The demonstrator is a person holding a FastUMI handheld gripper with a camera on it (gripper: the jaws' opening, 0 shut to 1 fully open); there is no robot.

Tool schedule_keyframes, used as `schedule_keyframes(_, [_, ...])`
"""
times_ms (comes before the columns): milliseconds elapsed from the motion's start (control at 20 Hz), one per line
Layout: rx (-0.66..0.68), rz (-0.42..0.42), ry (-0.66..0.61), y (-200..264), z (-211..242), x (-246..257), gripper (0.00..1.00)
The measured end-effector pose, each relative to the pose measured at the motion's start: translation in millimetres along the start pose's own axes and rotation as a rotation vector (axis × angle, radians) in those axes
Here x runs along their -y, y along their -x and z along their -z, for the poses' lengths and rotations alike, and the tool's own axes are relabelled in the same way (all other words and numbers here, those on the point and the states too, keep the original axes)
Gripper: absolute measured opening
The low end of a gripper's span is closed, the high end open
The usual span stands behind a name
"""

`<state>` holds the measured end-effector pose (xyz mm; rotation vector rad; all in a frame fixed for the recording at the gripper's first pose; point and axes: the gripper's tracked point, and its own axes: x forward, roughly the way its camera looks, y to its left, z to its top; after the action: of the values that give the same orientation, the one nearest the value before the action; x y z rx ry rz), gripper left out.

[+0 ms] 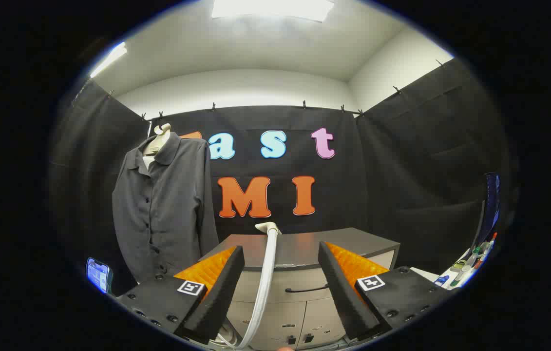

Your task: Iron the clothes twice with a garment steamer, once on the left side and once on the right side.

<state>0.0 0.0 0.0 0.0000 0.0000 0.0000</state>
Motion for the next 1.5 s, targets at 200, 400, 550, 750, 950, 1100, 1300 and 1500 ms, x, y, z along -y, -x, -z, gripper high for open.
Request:
schedule_keyframes(200, [-0.003,0.007,0.002,2,0,3,0.98])
schedule_keyframes(400, [0.010,0.011,0.009,4,-6,5,0.98])
schedule_keyframes(550, [0.018,0.007,0.008,4,-8,3,0.98])
schedule_keyframes(750, [0.023,0.000,0.014,6,-8,-1,0.98])
schedule_keyframes(950, [0.029,-0.001,0.019,9,-9,-3,0.98])
schedule_keyframes(1100, [0.033,0.000,0.018,13,-10,-1,0.98])
schedule_keyframes(1300, [0.036,0.005,0.017,16,-9,0,0.98])
schedule_keyframes(1500, [0.038,0.008,0.015,18,-10,0,0.98])
